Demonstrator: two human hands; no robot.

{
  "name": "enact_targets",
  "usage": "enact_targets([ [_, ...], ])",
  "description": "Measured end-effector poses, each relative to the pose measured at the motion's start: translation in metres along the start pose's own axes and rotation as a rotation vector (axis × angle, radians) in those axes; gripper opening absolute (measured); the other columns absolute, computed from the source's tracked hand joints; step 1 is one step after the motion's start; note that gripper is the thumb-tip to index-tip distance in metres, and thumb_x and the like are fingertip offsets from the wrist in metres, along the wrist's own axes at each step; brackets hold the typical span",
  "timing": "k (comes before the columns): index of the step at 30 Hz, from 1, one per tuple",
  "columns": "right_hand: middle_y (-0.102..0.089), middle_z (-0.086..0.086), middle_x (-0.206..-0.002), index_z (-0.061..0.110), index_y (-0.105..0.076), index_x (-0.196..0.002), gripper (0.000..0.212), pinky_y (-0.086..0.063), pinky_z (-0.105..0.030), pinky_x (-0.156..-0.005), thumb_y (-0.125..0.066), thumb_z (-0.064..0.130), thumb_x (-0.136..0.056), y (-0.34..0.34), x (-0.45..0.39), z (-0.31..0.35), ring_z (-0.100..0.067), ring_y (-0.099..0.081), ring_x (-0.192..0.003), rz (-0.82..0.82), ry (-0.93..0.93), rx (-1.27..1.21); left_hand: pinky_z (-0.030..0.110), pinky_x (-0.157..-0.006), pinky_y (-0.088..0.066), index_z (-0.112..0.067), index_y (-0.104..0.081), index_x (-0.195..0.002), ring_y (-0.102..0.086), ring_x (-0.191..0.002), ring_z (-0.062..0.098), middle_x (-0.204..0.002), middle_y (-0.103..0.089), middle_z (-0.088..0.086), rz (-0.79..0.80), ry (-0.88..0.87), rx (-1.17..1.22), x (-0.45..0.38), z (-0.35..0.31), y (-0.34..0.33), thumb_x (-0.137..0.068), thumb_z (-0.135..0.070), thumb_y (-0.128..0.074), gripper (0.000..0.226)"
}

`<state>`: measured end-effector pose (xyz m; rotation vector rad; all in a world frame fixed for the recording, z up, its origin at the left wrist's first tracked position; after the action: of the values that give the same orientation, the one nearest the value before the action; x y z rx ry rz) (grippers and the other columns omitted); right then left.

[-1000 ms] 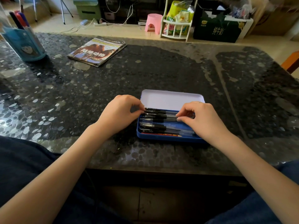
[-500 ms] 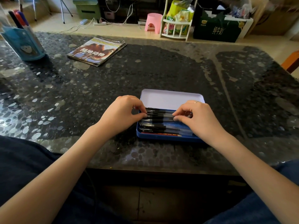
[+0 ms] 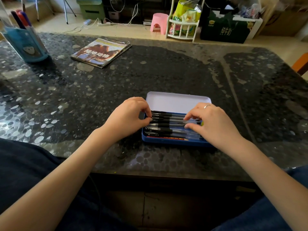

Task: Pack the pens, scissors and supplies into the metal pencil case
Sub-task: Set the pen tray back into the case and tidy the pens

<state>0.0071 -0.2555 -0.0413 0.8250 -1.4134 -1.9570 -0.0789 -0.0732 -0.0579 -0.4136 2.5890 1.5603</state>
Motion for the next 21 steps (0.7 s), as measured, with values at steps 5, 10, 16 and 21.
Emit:
enact_targets([
  [5,-0.061,0.006,-0.093,0.025,-0.069,-0.089,0.008,-0.047,-0.031,-0.083,-0.068,0.032,-0.084,-0.0003,0.0015,0.0024,-0.011,-0.054,-0.09,0.033,0.022,0.039,0.035,-0.082,-0.05,-0.022,-0.067,-0.078,-0.054,-0.088,0.008,-0.089,-0.06,-0.01,0.006,0.011,-0.005,0.0003,0.0003,-0.0008,-0.077,-0.021,-0.069,0.003],
  [10,-0.062,0.006,-0.094,0.024,-0.068,-0.092,0.009,-0.047,-0.029,-0.084,-0.064,0.031,-0.087,-0.003,0.001,0.0018,-0.011,-0.054,-0.092,0.075,-0.003,0.033,0.036,-0.082,-0.05,-0.022,-0.067,-0.078,-0.054,-0.088,0.009,-0.089,-0.06,-0.01,0.024,0.017,-0.009,-0.0006,0.0016,-0.0006,-0.077,-0.022,-0.069,0.002],
  [16,-0.064,0.01,-0.095,0.028,-0.064,-0.094,0.014,-0.042,-0.032,-0.088,-0.058,0.039,-0.09,0.0007,0.0022,-0.0013,-0.012,-0.057,-0.093,0.117,-0.022,0.168,0.036,-0.082,-0.049,-0.022,-0.067,-0.078,-0.054,-0.089,0.008,-0.09,-0.06,-0.01,0.03,0.011,-0.013,-0.0014,0.0021,-0.0003,-0.078,-0.023,-0.069,0.002],
  [21,-0.064,0.008,-0.106,0.031,-0.068,-0.106,0.019,-0.04,-0.033,-0.088,-0.056,0.034,-0.092,0.0007,0.0051,0.0032,-0.015,-0.054,-0.103,0.153,0.022,0.205,0.032,-0.08,-0.049,-0.021,-0.068,-0.078,-0.053,-0.085,0.006,-0.089,-0.06,-0.009,0.026,0.007,-0.02,-0.0013,0.0014,0.0001,-0.078,-0.022,-0.07,0.002],
])
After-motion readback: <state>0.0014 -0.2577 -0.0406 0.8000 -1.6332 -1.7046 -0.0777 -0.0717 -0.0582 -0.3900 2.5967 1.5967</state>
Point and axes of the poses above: each hand's wrist, its own x-axis away from the middle knuckle, its own y-axis out of the back of the hand, z = x × y, the point moved 6 cm from there along -x, towards the middle knuckle
